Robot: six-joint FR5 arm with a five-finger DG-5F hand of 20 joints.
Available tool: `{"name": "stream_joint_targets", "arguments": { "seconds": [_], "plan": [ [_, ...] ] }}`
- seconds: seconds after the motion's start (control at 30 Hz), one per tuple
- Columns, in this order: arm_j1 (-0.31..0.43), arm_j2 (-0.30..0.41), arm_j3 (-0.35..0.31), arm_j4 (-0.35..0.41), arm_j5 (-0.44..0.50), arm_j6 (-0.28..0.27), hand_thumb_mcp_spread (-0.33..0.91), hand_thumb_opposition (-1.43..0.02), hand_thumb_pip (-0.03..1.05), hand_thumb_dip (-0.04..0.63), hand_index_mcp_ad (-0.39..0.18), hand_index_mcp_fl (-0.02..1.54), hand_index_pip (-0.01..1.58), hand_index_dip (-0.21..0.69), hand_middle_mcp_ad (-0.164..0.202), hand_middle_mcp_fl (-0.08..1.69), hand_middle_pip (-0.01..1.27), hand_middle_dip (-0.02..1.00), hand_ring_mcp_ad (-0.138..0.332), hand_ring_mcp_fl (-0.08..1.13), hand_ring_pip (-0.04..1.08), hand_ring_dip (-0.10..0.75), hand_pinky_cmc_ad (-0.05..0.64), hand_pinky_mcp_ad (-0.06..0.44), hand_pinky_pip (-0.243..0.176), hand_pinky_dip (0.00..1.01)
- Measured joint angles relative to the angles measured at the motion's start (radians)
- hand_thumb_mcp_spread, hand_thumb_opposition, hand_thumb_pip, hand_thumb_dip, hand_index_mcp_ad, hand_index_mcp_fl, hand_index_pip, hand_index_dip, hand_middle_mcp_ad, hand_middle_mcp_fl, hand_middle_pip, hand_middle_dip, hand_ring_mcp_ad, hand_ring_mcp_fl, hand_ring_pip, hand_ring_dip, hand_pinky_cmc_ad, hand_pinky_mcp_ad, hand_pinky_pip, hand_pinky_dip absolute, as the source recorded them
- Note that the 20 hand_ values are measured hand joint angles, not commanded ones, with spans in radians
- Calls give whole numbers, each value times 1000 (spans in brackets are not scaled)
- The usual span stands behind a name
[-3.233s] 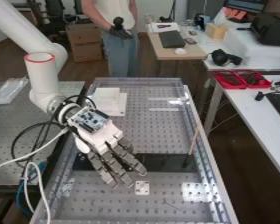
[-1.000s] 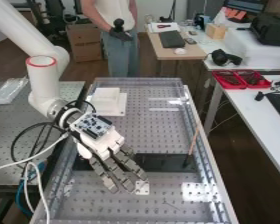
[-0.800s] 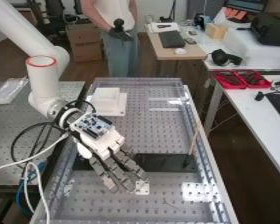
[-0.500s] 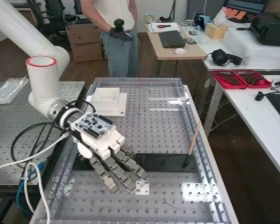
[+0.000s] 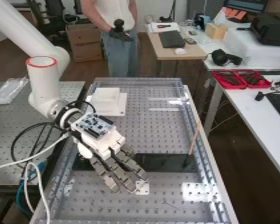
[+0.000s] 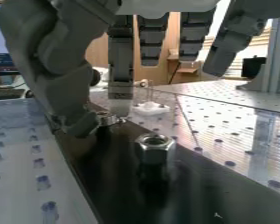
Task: Grab the bearing and place it in the white container
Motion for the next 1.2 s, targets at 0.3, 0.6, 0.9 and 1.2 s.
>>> {"name": "stream_joint_targets", "arguments": {
  "seconds": [0.3, 0.6, 0.9, 1.2],
  "plan": [
    [4, -1, -3, 10, 4, -17, 340, -826, 703, 281, -21, 10, 1557, 152, 42, 9, 126, 188, 176, -2, 75, 91, 344, 213, -89, 475],
    [2, -2, -5, 21, -1, -35, 356, -822, 703, 281, -23, 10, 1555, 152, 44, 9, 124, 188, 175, -2, 75, 91, 344, 215, -89, 475],
    [-4, -2, -5, 26, -6, -40, 368, -826, 703, 281, -26, 10, 1555, 143, 42, 9, 124, 188, 176, -2, 75, 91, 340, 194, -89, 475],
    [-8, 0, -6, 26, -16, -37, 382, -826, 700, 284, -21, 10, 1552, 124, 42, 9, 124, 188, 176, -2, 75, 91, 340, 197, -89, 475]
  ]
}}
